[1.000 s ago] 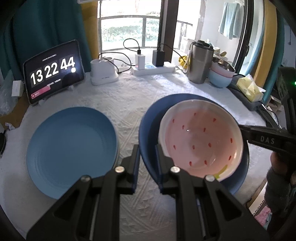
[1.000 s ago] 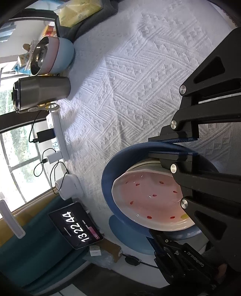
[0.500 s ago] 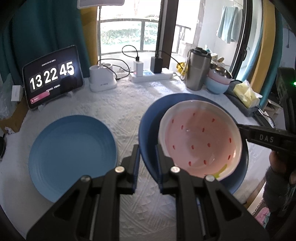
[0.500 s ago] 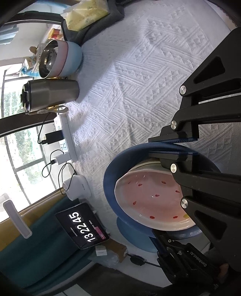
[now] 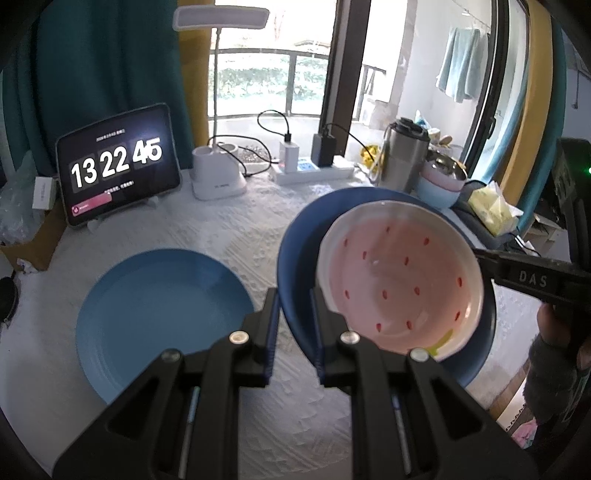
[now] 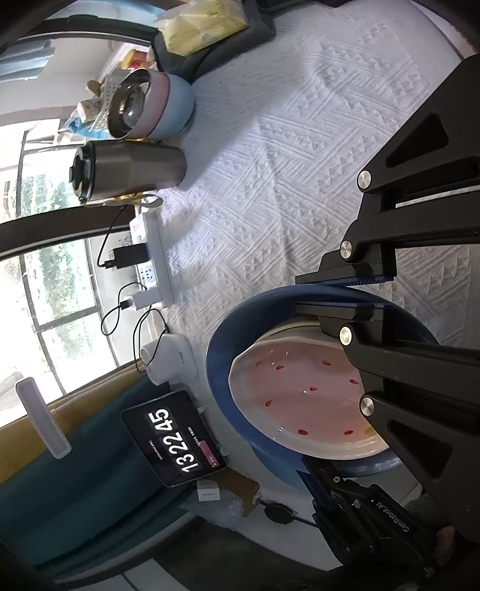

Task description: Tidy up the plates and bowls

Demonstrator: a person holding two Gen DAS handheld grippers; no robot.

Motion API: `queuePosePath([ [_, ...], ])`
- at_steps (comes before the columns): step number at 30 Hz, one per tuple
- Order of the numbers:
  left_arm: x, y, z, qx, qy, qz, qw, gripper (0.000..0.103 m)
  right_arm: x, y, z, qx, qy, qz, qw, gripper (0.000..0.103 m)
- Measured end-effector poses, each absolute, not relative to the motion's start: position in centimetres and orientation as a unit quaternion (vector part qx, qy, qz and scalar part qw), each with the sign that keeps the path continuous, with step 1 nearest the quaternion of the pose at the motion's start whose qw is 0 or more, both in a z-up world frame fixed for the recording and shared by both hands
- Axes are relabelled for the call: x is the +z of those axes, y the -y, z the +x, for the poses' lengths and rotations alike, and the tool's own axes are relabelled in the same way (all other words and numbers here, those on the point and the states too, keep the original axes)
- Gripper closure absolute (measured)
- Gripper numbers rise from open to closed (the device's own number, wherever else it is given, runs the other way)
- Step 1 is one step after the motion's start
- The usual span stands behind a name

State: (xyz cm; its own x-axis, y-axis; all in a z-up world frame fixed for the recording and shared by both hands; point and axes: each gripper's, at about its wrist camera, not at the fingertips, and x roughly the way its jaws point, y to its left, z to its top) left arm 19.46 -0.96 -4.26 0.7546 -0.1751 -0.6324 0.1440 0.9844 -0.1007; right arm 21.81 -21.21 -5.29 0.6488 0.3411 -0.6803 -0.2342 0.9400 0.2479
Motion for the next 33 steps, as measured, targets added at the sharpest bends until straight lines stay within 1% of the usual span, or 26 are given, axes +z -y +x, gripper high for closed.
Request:
queuePosePath([
  [19, -2.8, -3.3, 19.4, -0.068, -0.321, -0.037, 0.944, 0.088, -3.0, 16.8, 22.8, 0.176, -0.374, 0.052, 0.909, 0.093],
  [33, -2.9, -7.0, 19.1, -0.048, -0.319, -0.056, 0.945, 0.088, -2.6, 12.9, 23.4, 0.193, -0.376, 0.035, 0.906, 0.093],
])
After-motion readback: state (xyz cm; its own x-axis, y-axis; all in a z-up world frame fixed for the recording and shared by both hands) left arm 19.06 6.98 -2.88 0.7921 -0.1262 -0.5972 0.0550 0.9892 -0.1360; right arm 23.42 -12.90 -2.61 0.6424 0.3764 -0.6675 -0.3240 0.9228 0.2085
